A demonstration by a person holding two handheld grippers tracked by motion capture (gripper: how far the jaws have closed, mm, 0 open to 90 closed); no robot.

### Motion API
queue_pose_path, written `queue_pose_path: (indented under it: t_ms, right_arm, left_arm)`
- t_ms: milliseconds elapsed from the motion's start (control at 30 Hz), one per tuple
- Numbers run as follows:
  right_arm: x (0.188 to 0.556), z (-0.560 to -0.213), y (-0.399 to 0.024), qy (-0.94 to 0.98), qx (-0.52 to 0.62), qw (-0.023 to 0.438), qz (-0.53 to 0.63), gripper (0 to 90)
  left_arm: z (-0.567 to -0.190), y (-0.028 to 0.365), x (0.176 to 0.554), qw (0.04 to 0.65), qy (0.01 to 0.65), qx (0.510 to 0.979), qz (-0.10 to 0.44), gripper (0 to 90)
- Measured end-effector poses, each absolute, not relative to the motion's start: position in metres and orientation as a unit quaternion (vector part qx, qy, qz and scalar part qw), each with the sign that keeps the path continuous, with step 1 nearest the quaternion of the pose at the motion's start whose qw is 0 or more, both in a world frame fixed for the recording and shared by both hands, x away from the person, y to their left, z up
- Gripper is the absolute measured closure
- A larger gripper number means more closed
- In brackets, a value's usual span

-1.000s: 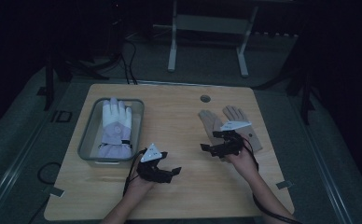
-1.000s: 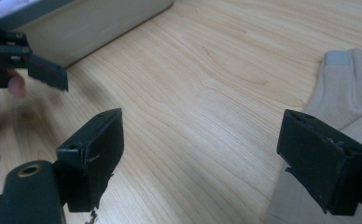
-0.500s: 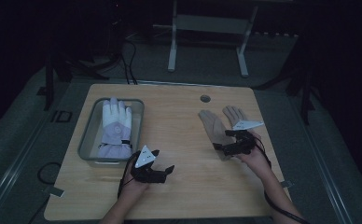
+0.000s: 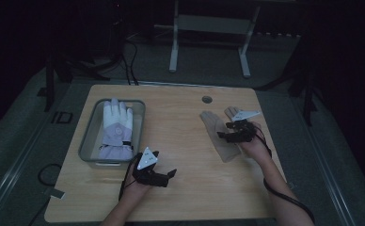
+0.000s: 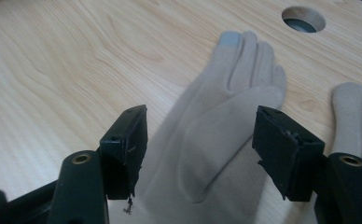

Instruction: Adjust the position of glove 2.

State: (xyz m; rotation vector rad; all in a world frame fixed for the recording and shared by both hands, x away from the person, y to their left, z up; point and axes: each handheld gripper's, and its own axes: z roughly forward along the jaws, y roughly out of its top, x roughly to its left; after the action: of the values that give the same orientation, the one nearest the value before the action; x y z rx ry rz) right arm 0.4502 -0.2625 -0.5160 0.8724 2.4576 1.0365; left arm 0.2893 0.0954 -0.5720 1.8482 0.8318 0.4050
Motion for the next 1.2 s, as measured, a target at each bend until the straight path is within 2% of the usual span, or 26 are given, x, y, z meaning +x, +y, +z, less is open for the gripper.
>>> queue_pose_path:
  t_ms: [233,367,433,500,567,667,733,967,1200]
  right_arm:
    - [0.467,-0.528,-0.258,0.878,0.302,0.168,0.332,32.2]
    - [0.473,-0.537,-0.255,0.884,0.301,0.164,0.317,34.6]
    - [0.475,-0.543,-0.254,0.892,0.293,0.170,0.299,39.1]
    - [0.478,-0.549,-0.256,0.887,0.307,0.150,0.309,43.1]
    - [0.477,-0.549,-0.258,0.884,0.312,0.152,0.314,51.7]
    - [0.470,-0.549,-0.255,0.883,0.310,0.151,0.318,69.8]
    - [0.466,-0.549,-0.250,0.880,0.321,0.158,0.312,74.1]
    - [0.453,-0.540,-0.233,0.853,0.380,0.136,0.330,78.2]
    - [0.441,-0.507,-0.206,0.822,0.397,0.135,0.384,78.2]
  left_arm:
    - [-0.574,0.098,0.290,0.523,0.347,0.764,0.150,1.1]
    - [-0.573,0.099,0.290,0.527,0.346,0.762,0.149,1.2]
    - [-0.573,0.099,0.290,0.528,0.344,0.762,0.149,1.2]
    - [-0.572,0.099,0.289,0.531,0.342,0.761,0.151,1.2]
    - [-0.570,0.098,0.287,0.536,0.338,0.757,0.158,1.2]
    - [-0.568,0.098,0.285,0.540,0.336,0.754,0.165,1.2]
    - [-0.567,0.097,0.284,0.542,0.337,0.751,0.170,1.2]
    - [-0.567,0.098,0.284,0.544,0.338,0.749,0.170,1.2]
    - [-0.567,0.097,0.284,0.545,0.337,0.748,0.172,1.2]
